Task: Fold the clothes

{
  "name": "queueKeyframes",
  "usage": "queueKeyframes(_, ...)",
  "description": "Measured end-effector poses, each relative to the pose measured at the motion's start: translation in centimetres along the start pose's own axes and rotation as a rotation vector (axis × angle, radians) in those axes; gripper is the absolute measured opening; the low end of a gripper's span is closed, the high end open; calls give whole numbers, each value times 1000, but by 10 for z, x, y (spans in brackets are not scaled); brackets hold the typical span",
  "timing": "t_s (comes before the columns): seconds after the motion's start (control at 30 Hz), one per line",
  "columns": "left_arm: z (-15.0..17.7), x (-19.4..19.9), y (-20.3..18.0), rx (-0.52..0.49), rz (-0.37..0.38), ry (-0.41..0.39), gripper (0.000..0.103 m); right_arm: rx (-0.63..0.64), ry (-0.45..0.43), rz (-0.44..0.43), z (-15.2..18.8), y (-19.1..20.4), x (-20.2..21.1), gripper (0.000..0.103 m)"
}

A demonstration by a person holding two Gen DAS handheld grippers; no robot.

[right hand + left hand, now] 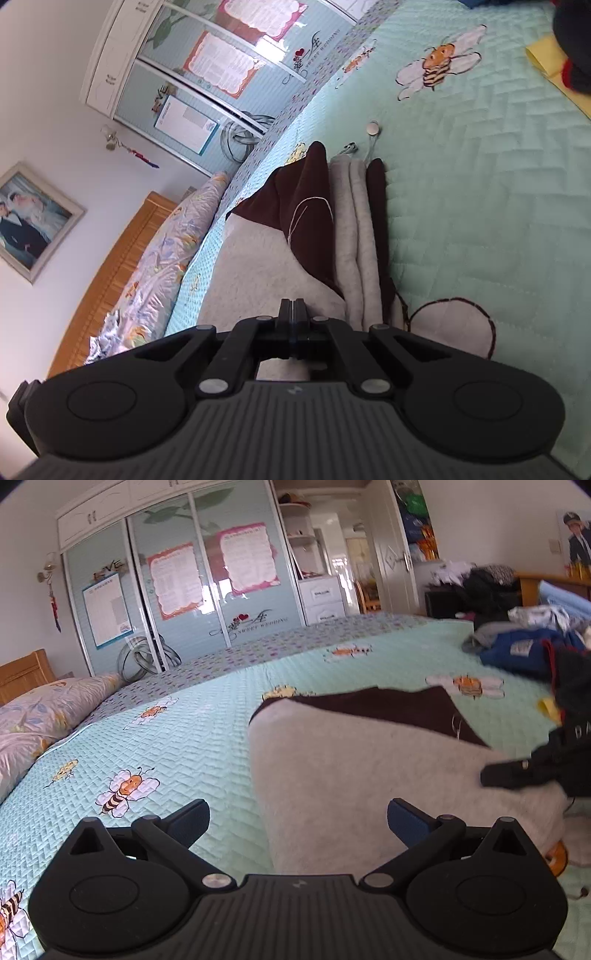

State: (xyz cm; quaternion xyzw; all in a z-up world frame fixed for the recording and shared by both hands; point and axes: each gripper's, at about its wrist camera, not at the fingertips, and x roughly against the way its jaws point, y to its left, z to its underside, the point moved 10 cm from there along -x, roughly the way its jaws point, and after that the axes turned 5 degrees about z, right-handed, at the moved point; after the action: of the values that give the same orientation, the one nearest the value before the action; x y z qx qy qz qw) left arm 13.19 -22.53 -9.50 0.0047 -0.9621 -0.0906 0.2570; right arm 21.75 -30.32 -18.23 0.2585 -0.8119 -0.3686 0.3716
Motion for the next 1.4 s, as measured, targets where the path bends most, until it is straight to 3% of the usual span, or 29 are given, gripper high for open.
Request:
queueKeyframes(0.17,22,-24,1,96,42,174,103,-103,-20,-16,2,-4,12,0)
queueKeyframes(0.23,29,-25,4,159,54,168,103,-129,-25,-31,2,1,20,6)
queueKeyframes(0.27,31,-27,4,171,54,175,103,-125,-30,-46,2,6,26,12)
queueKeyframes(0.33,32,-28,2,166,48,181,103,-99,-42,-81,0,21,34,36)
queueKeyframes(0.37,31,-27,0,148,38,179,103,-85,-48,-96,-1,28,37,54)
queueKeyframes(0.4,31,-26,-2,129,27,177,103,-69,-53,-105,-2,35,38,62)
queueKeyframes(0.43,31,-25,-4,108,14,172,103,-53,-53,-109,-3,40,36,63)
queueKeyframes(0.57,29,-22,-7,42,-6,159,103,-35,-29,-88,3,35,22,62)
queueKeyframes(0.63,30,-23,-6,57,4,169,103,-35,-23,-49,7,21,15,54)
queueKeyframes(0.7,31,-24,-5,61,12,176,103,-25,-25,-6,10,7,14,16)
queueKeyframes(0.73,31,-24,-5,58,13,178,103,-26,-22,15,11,-1,14,4)
queueKeyframes(0.77,31,-24,-6,50,11,179,103,-32,-18,28,11,-8,14,0)
queueKeyframes(0.87,30,-24,-10,4,-7,175,103,-116,-17,-21,15,-19,18,0)
queueKeyframes(1.03,28,-23,-13,-34,-29,167,103,-86,-22,12,15,-11,22,0)
queueKeyframes(1.13,28,-22,-12,-30,-29,169,103,-78,-67,-3,11,5,35,9)
queueKeyframes(1.17,28,-22,-12,-28,-30,168,103,-60,-89,-15,9,15,40,23)
queueKeyframes(1.2,29,-22,-12,-26,-32,167,103,-40,-108,-32,7,26,44,43)
queueKeyframes(1.27,28,-21,-12,-27,-37,169,103,-11,-117,-67,5,43,45,65)
queueKeyframes(1.4,28,-21,-12,-36,-39,174,103,-11,-50,-53,12,39,26,65)
